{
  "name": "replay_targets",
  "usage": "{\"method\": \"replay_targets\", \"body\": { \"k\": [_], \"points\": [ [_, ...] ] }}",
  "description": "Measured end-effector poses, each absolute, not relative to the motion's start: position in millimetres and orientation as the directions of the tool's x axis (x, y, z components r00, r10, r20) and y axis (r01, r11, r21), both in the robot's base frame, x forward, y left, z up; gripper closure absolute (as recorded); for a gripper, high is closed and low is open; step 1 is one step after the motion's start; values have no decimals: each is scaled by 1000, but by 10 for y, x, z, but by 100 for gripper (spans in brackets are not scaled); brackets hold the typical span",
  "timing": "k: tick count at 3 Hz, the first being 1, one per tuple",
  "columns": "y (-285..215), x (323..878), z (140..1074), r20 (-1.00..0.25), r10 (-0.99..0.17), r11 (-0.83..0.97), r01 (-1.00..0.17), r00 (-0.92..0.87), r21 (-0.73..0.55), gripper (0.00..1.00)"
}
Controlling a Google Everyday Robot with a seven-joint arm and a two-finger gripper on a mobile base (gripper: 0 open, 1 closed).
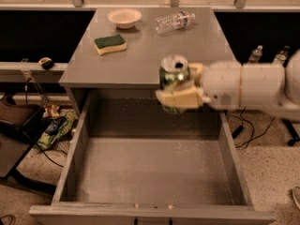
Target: Place green can into top drawer
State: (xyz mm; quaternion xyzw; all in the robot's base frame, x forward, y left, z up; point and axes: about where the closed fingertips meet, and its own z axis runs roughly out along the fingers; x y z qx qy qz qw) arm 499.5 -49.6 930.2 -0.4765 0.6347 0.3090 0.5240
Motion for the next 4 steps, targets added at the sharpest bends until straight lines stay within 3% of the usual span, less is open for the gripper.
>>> {"method": "replay_targets", "body": {
  "k": [1, 2, 4],
  "points": [
    [-393, 4602, 8615, -979, -193, 333, -943, -61, -7, 100],
    [-302, 4441, 8221, -978, -178, 294, -954, -109, 53, 100],
    [-4, 4629, 8075, -976, -199, 251, -967, -93, 41, 100]
  ]
}}
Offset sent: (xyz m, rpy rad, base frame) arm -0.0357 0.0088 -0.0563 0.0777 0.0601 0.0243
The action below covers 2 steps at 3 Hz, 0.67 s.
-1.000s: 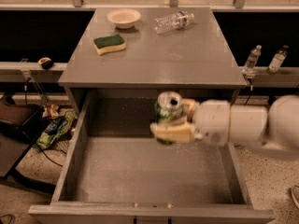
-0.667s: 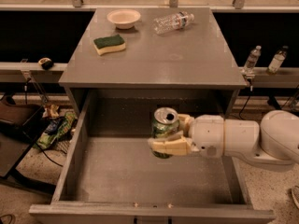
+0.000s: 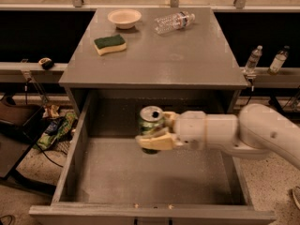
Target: Place green can into top drawer
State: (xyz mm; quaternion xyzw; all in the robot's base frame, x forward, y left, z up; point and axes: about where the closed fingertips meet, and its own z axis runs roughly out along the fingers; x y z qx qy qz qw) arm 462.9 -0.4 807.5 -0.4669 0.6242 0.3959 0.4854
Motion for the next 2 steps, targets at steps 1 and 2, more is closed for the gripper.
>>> {"method": "replay_targets", "body": {
  "k": [1, 2],
  "points": [
    [597, 5080, 7547, -980, -184, 197, -980, -71, 34, 100],
    [818, 5255, 7336, -984, -180, 188, -982, -1, -33, 100]
  ]
}}
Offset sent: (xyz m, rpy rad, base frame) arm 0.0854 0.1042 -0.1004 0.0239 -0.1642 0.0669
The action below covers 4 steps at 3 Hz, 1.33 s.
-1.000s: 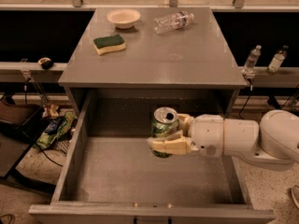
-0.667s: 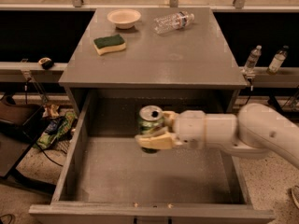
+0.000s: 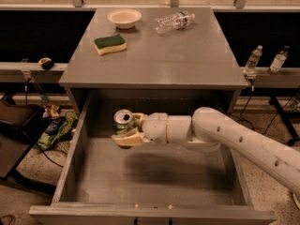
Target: Place green can into top drawer
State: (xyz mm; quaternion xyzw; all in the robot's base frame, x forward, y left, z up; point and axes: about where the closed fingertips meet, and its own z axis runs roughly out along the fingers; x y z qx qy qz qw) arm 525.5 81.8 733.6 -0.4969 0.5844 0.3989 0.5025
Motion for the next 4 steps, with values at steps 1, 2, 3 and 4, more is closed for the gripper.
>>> {"method": "replay_targets", "body": {
  "k": [1, 2, 3, 4],
  "points": [
    [922, 5151, 7237, -976, -198, 222, -966, 87, -131, 100],
    [994, 4871, 6907, -977, -194, 256, -957, 88, -137, 100],
    [1191, 4743, 6620, -987, -153, 228, -971, 40, -74, 100],
    [1197, 4739, 6599, -989, -147, 228, -971, 34, -67, 82]
  ]
}}
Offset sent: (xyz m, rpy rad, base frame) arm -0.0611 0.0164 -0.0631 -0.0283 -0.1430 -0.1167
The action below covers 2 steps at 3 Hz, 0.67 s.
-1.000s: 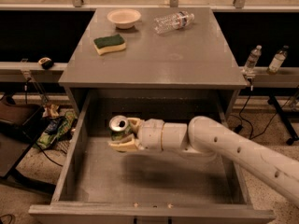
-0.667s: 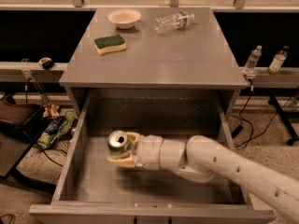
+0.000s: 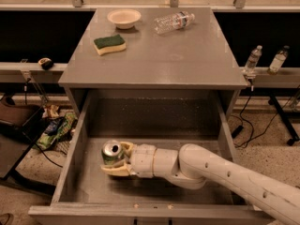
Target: Place green can into top drawer
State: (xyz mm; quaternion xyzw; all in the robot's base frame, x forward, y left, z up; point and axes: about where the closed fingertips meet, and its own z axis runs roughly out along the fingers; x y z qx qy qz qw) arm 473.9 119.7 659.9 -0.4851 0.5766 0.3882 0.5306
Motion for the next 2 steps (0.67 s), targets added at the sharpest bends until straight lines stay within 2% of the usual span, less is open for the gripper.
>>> {"method": "replay_targets", "body": {
  "k": [1, 2],
  "points": [
    [1198, 4739, 6599, -989, -147, 228, -971, 34, -67, 50],
    [1198, 4739, 6599, -989, -147, 228, -971, 34, -67, 27]
  ]
}}
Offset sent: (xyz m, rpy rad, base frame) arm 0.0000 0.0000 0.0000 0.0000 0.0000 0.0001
